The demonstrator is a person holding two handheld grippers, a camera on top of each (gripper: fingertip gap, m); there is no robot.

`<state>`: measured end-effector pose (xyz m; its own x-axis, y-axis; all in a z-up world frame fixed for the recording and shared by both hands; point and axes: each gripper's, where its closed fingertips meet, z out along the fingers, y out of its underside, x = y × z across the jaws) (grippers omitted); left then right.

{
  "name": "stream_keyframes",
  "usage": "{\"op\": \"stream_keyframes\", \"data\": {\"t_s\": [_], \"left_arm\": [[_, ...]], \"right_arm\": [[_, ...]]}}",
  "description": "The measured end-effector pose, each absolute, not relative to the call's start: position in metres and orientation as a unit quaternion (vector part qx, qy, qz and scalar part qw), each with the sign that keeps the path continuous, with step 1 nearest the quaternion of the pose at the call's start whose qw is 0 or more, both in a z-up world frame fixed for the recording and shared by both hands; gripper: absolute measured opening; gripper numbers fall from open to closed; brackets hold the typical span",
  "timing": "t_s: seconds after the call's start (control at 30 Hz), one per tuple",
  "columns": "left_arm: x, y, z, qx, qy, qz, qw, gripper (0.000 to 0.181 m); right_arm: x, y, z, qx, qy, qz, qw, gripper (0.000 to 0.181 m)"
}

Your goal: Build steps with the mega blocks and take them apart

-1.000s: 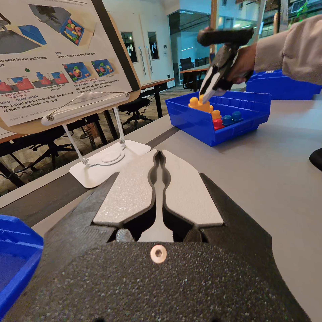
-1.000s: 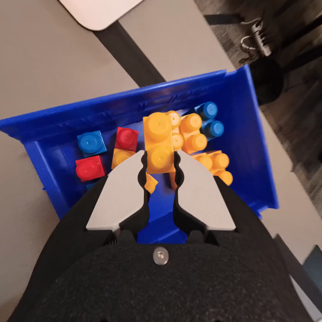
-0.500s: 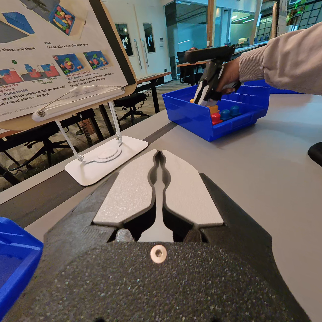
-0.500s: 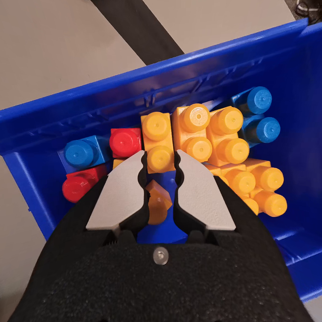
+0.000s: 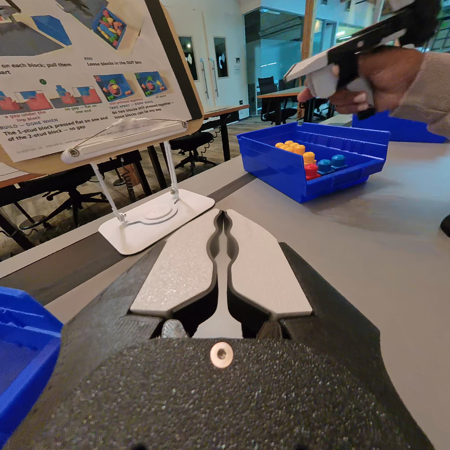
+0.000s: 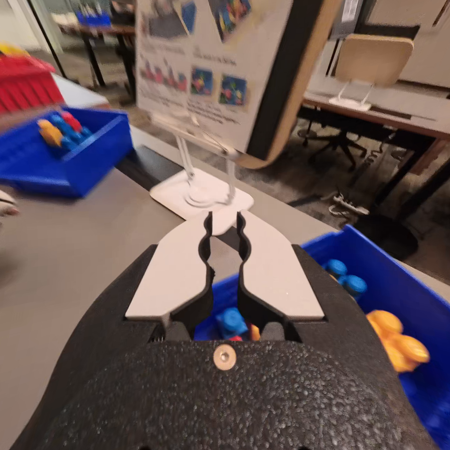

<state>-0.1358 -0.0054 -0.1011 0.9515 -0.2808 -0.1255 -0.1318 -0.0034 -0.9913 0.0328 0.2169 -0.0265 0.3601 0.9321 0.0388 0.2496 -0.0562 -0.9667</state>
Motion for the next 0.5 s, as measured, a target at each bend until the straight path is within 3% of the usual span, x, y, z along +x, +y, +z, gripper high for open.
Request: {"op": "stream_keyframes", "data": {"t_s": [0.03, 0.17, 0.5], "left_arm": [[-0.137, -0.005, -0.101, -0.707, 0.144, -0.051, 0.691, 0.0], [-0.145, -0.007, -0.098, -0.706, 0.128, -0.043, 0.695, 0.0], [-0.198, -0.009, -0.091, -0.711, 0.017, 0.016, 0.703, 0.003]], "right_arm": [[0.028, 0.2, -0.024, -0.638, -0.447, 0.352, 0.519, 0.016], [0.014, 0.146, -0.043, -0.629, -0.409, 0.4, 0.526, 0.0], [0.006, 0.114, -0.103, -0.618, -0.374, 0.414, 0.554, 0.0]]}}
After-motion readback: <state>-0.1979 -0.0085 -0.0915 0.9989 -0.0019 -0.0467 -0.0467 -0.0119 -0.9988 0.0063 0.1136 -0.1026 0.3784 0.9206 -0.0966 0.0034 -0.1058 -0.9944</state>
